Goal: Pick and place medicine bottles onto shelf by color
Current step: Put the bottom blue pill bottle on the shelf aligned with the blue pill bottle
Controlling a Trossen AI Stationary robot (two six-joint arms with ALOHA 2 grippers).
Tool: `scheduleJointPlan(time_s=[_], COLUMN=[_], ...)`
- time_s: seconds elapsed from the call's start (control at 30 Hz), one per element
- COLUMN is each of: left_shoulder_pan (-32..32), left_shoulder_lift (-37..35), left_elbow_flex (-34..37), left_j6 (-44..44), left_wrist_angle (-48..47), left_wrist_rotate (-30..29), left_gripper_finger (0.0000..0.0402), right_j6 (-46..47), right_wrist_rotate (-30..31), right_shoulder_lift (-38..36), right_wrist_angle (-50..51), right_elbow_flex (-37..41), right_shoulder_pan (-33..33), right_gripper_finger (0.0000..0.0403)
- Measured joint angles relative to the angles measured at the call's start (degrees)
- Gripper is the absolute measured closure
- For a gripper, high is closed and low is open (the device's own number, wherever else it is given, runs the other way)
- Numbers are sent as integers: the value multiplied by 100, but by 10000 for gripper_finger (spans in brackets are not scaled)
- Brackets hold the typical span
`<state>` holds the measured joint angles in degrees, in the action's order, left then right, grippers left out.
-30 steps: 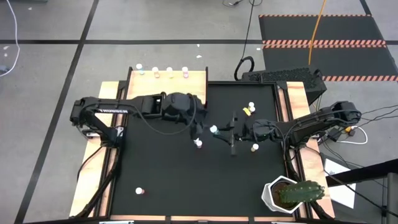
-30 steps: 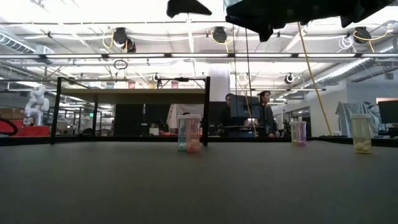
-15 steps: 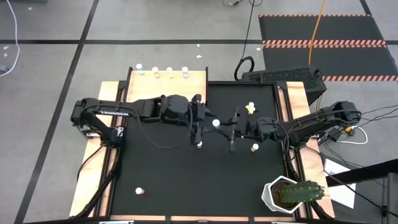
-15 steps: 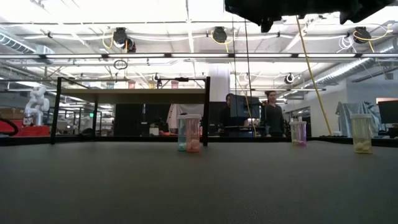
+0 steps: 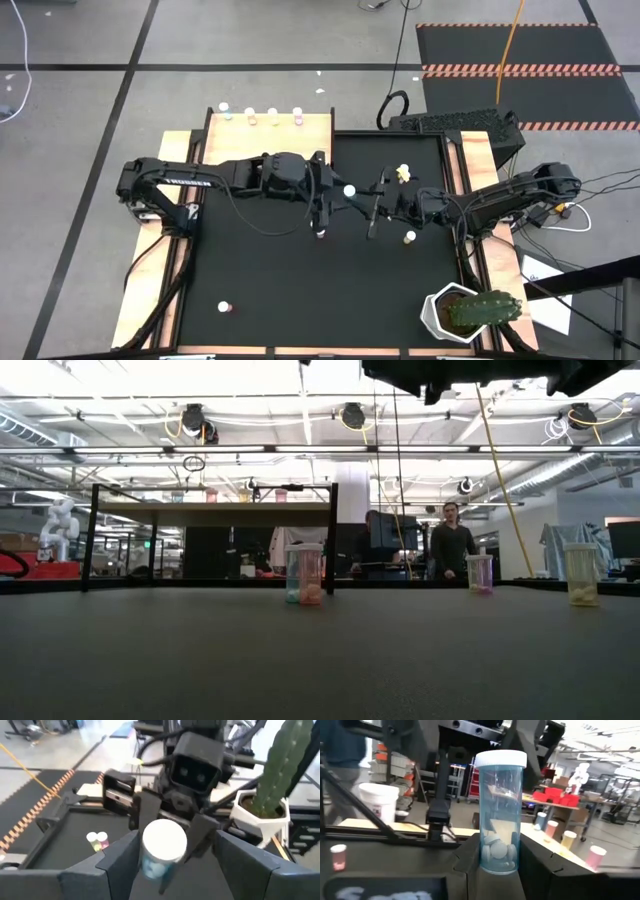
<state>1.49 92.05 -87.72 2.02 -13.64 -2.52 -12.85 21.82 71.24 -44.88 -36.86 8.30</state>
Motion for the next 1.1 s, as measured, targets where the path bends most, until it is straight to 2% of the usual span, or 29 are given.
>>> scheduleJointPlan(time_s=[0.2,0.3,0.57,0.67,0.93,1.1], left_shoulder_pan=[7,7,5,5,-24,-46], left_shoulder_lift=[53,48,48,48,48,15], left_elbow_flex=[-2,-2,-2,-2,-2,2], left_j6=[-20,-21,-26,-58,6,-84], left_wrist_angle=[55,95,174,170,87,-46], left_wrist_rotate=[-213,-290,-353,-350,-341,-621], left_gripper_finger=[150,162,258,280,279,283], right_j6=[-5,1,14,12,72,351], right_wrist_rotate=[-15,-14,-2,-2,25,90], right_shoulder_lift=[0,0,0,0,2,3], right_wrist_angle=[-33,-35,-28,-27,25,183], right_elbow_flex=[0,0,0,0,0,0], right_shoulder_pan=[4,4,4,4,-7,-96], right_gripper_finger=[300,300,300,300,297,272])
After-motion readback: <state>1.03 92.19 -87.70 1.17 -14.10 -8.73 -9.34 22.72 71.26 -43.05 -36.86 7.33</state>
